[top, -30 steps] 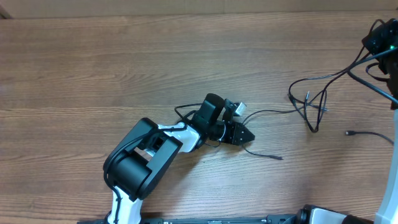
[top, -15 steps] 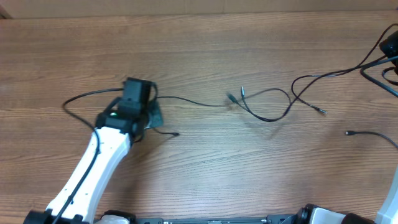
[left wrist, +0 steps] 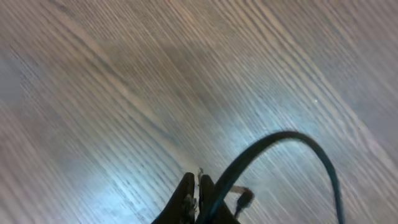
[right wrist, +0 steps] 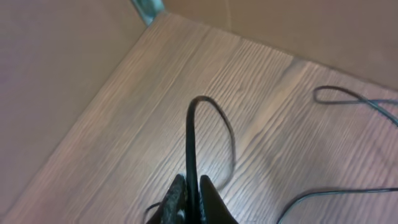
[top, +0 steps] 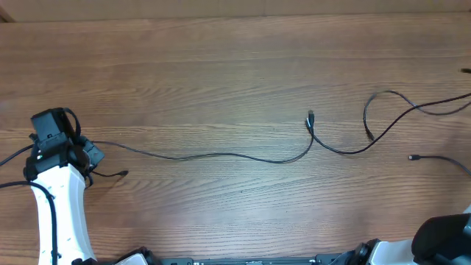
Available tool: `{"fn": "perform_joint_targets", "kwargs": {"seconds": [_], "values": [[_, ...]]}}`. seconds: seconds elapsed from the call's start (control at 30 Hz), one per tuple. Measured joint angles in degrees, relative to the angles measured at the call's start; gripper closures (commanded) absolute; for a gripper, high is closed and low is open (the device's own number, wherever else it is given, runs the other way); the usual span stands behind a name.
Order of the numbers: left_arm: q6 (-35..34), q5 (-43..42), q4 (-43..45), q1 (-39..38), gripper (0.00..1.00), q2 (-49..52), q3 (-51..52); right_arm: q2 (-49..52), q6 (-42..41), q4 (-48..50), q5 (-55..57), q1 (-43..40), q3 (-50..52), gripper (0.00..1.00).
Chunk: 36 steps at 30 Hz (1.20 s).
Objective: Untangle cables
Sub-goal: 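Pull the cable left with the left gripper, stretching it across the table, then release the cable and raise the left gripper toward center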
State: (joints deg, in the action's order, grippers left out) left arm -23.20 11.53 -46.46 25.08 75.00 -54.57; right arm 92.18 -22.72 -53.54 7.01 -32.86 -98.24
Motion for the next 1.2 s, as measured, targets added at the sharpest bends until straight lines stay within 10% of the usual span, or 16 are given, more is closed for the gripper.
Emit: {"fn": "perform_joint_targets", "kwargs": {"seconds": [0.23,0.73,1.2], "values": [[10.45,-12.61,0.92,-2.29,0.96,0.0,0.0,0.15,-0.09,5.77,-11.65,-1.77,-0.2,0.96],[-9.73,7.39,-5.44,-2.56,0.96,0.0,0.0,-0.37,-3.87,6.56,-14.58,-10.56,-32.2,0.96],[12.39,-18.1,-3.08,-2.56,0.96,0.0,0.0,8.76,-0.37,0.61,-15.78,-10.67,-31.82,0.96]]}}
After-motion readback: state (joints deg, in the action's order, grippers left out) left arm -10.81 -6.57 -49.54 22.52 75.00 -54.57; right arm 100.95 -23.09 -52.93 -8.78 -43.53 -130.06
